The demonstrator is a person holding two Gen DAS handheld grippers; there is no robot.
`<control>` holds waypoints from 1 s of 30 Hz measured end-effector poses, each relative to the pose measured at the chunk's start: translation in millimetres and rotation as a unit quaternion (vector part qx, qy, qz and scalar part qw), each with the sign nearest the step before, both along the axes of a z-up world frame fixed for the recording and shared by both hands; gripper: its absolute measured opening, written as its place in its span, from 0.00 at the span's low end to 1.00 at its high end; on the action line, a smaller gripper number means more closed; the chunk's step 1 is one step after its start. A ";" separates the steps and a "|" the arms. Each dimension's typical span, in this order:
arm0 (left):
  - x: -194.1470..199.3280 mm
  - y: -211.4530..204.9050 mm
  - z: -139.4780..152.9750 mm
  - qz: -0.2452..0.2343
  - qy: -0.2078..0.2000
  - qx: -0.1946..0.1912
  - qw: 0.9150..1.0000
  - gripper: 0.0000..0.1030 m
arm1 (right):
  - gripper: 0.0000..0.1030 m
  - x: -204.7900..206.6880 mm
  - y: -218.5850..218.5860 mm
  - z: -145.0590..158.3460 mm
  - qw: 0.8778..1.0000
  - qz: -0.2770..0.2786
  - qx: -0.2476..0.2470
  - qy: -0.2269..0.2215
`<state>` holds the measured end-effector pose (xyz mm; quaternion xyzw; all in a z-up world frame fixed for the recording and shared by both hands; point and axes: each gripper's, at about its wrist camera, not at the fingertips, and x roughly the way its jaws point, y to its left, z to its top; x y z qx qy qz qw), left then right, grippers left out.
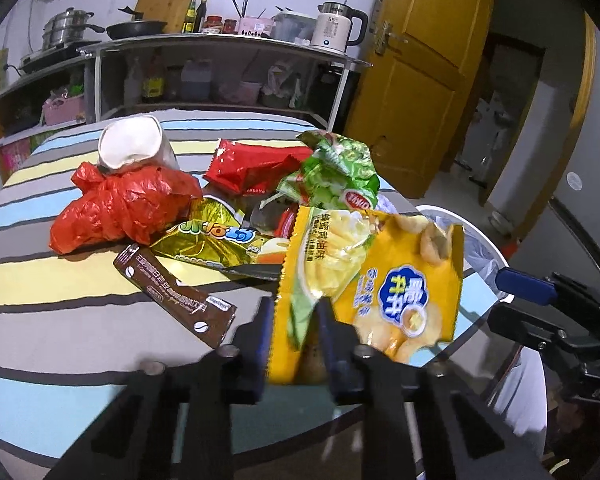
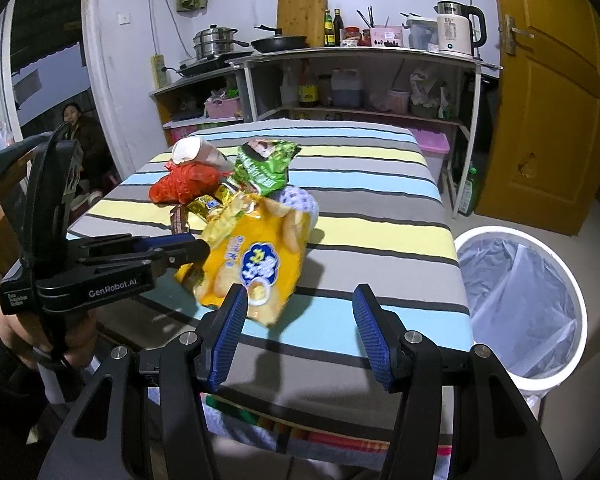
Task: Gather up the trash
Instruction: 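Grasp the yellow chip bag with the right tool while the left tool grasps the brown chocolate wrapper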
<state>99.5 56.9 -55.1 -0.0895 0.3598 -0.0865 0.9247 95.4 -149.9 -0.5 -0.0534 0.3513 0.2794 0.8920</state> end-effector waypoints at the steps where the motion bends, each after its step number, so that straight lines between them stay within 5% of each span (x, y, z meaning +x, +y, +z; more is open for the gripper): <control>1: -0.5 -0.2 0.2 -0.001 -0.001 -0.001 1.000 0.17 | 0.54 -0.1 0.2 -0.1 1.000 0.001 0.000 0.000; 2: -1.4 0.0 0.7 -0.002 -0.002 -0.001 1.000 0.17 | 0.54 0.4 0.4 0.1 1.000 0.001 0.000 0.000; 4: -3.3 -0.4 1.8 -0.003 -0.004 -0.002 1.000 0.00 | 0.54 0.8 0.2 0.1 1.000 0.002 0.000 0.001; 14: -10.6 -1.1 16.6 -0.004 -0.025 -0.004 1.000 0.00 | 0.54 12.2 -2.8 -2.0 1.000 -0.005 0.009 0.007; 24: -11.5 11.4 21.3 0.023 -0.032 0.005 0.999 0.00 | 0.54 55.7 -3.4 -26.8 0.995 -0.005 0.056 0.087; 26: -11.5 16.8 22.6 0.034 -0.032 0.008 0.999 0.03 | 0.47 58.0 -0.4 -30.3 0.993 0.000 0.063 0.098; 27: -12.7 20.8 22.9 0.044 -0.032 0.012 0.998 0.07 | 0.34 59.2 0.5 -31.5 0.993 0.001 0.065 0.102; 30: -13.8 30.1 22.5 0.069 -0.028 0.018 0.997 0.28 | 0.13 58.3 2.6 -32.9 0.992 0.008 0.067 0.103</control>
